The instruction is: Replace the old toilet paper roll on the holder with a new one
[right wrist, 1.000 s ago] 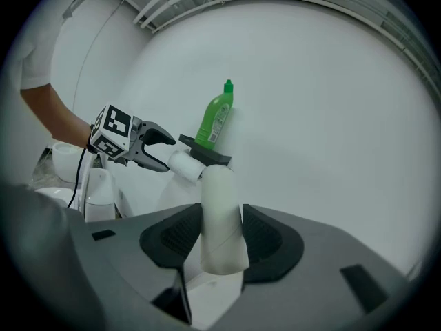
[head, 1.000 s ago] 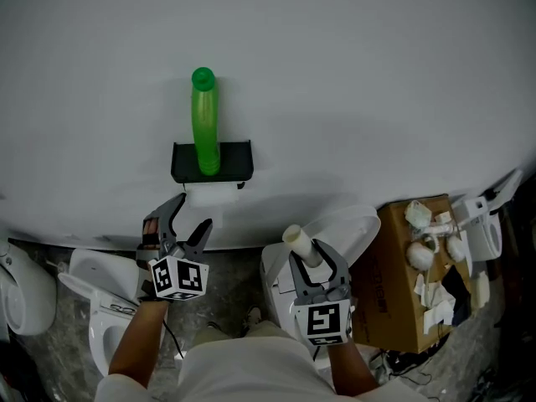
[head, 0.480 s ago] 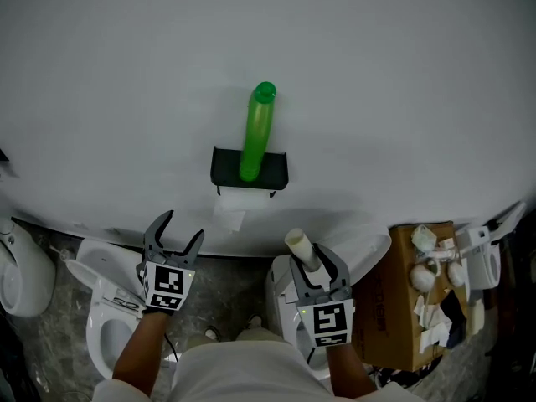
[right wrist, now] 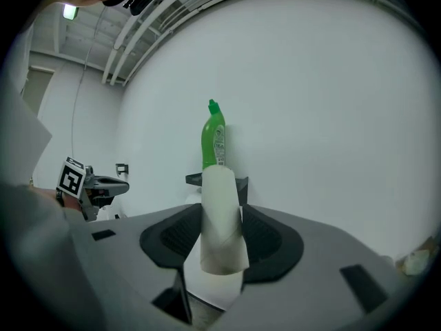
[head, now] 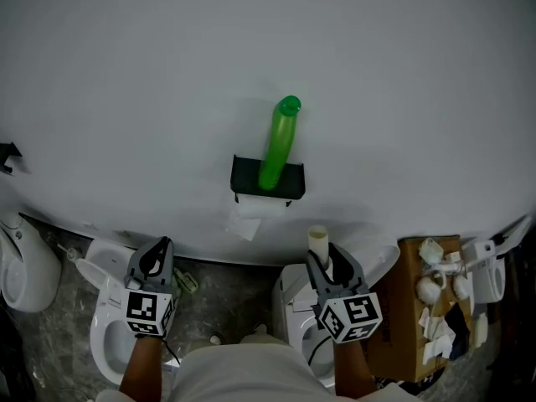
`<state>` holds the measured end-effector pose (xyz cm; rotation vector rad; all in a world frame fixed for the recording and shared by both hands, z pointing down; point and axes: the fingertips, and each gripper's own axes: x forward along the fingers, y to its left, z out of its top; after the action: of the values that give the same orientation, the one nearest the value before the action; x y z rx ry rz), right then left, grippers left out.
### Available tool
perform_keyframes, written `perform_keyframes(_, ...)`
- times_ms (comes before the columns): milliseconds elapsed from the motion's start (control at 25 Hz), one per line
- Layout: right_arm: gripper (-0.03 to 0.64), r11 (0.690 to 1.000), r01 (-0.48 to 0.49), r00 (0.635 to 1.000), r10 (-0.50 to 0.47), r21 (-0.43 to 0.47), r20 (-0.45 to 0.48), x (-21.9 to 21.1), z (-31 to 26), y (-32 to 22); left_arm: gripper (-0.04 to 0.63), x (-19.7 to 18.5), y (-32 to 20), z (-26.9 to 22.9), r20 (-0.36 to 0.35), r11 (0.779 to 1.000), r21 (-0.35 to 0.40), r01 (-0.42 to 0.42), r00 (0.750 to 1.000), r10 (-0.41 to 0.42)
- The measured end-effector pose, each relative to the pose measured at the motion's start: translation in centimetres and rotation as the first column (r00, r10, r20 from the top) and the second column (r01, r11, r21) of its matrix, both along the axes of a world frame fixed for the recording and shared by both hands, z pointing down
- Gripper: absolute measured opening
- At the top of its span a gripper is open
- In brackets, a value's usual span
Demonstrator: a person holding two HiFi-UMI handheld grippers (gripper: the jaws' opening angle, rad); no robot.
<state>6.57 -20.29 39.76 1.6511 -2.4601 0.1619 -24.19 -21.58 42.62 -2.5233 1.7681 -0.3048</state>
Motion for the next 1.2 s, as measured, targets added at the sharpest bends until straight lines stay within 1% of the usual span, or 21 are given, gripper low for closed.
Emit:
perform_keyframes(80,0.184,1.000,-0.011,1.000,0.011,0.003,0.009,0.5,-0.4,-0.1,0.006,-1.5,0.9,-0.8,-0.033,0.999,0.016,0.031,0.999,-0.031)
perform_keyframes(200,0.184,1.000,-0.028,0.999,0.027,0.008,0.040,1.2,-1.1,-0.4,0.006,-3.6,1.8,-2.2,-0.075,0.996,0.040,0.076,0.994,-0.073)
perform_keyframes(360,0.184,0.999,-0.047,0.996,0.045,0.022,0.072,2.2,-2.0,-0.9,0.006,-5.7,3.0,-4.0,-0.086,0.990,0.071,0.120,0.990,-0.113)
perform_keyframes(440,0.184,0.998,-0.057,0.995,0.054,0.031,0.082,2.7,-2.4,-1.1,0.006,-7.2,3.9,-5.1,-0.135,0.981,0.093,0.168,0.979,-0.155)
perform_keyframes(520,0.184,0.997,-0.067,0.994,0.064,0.036,0.090,3.1,-2.8,-1.4,0.006,-8.8,4.6,-6.3,-0.185,0.967,0.118,0.224,0.962,-0.200)
perform_keyframes(600,0.184,0.996,-0.077,0.992,0.073,0.039,0.098,3.4,-3.0,-1.8,0.006,-9.6,4.9,-7.2,-0.193,0.958,0.139,0.251,0.956,-0.222)
perform_keyframes(760,0.181,0.995,-0.090,0.992,0.085,0.046,0.097,3.8,-3.0,-2.6,0.005,-9.7,4.8,-7.9,-0.185,0.955,0.150,0.255,0.956,-0.226)
perform_keyframes(1000,0.181,0.994,-0.082,0.991,0.074,0.069,0.107,3.5,-3.9,-3.4,0.005,-9.2,4.1,-8.1,-0.176,0.959,0.142,0.246,0.959,-0.221)
perform_keyframes(1200,0.179,0.994,-0.087,0.990,0.077,0.073,0.119,3.8,-4.2,-3.8,0.006,-8.9,3.4,-8.6,-0.194,0.955,0.153,0.252,0.956,-0.221)
